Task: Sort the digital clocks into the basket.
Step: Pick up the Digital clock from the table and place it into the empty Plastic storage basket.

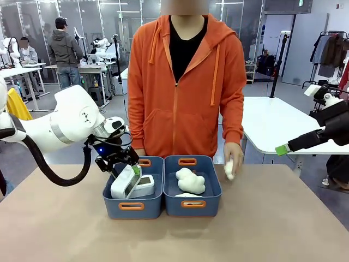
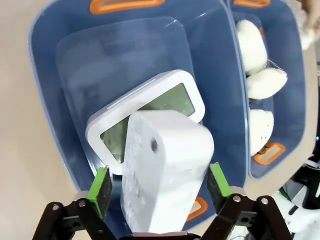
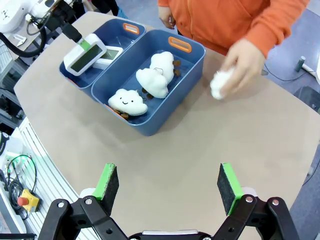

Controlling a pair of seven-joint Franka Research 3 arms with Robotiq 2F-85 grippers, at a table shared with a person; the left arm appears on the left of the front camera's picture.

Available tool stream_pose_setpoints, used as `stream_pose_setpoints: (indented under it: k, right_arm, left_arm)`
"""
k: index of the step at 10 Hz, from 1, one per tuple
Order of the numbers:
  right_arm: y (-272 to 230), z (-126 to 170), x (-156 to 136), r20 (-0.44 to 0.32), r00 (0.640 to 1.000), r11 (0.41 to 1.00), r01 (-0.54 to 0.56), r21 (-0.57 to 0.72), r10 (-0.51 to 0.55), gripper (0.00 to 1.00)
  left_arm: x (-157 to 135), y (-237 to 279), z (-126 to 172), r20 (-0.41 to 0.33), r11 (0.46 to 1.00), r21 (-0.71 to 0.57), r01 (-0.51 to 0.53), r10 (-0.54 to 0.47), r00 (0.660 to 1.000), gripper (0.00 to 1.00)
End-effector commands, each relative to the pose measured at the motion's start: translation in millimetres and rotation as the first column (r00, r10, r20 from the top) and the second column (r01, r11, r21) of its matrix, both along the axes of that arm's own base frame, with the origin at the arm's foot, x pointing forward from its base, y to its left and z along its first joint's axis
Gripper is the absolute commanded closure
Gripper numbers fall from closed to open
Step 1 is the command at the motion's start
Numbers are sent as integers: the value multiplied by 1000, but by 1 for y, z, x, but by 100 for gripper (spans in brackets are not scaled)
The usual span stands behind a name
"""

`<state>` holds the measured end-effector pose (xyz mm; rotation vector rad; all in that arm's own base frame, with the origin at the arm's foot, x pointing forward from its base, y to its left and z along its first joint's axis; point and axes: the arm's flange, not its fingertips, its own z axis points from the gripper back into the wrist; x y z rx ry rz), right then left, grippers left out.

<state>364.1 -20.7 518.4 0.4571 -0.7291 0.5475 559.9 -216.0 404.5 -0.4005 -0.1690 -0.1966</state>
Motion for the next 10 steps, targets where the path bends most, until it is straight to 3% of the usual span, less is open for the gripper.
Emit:
stream_pose_setpoints:
  k: [1,3,5,6,7,9,10]
  right_arm:
    - [1,-1,-4,-19,1000,1000,9,2,-9,0]
    - [1,-1,-4,-19,1000,1000,9,2,-9,0]
    - [1,-1,-4,-19,1000,1000,9,2,-9,0]
    - [1,-1,-4,-19,1000,1000,9,2,-9,0]
    - [1,-1,-4,-19,1000,1000,9,2,-9,0]
    - [1,-1,-4,-19,1000,1000,9,2,-9,0]
    - [1,-1,-4,-19,1000,1000,9,2,-9,0]
  left_arm:
    - [-8,13,20,2,999,-46,-19,19,1000,0]
    - [-17,48,52,-35,997,-65,51,-53,998,0]
    - [-30,96,76,-37,956,-73,284,-288,957,0]
    - [-41,124,88,-14,913,-91,398,-401,916,0]
    - [-48,152,99,22,889,-104,446,-447,894,0]
    - [-62,243,133,161,849,-135,511,-490,857,0]
    - [-70,309,143,185,850,-148,506,-479,858,0]
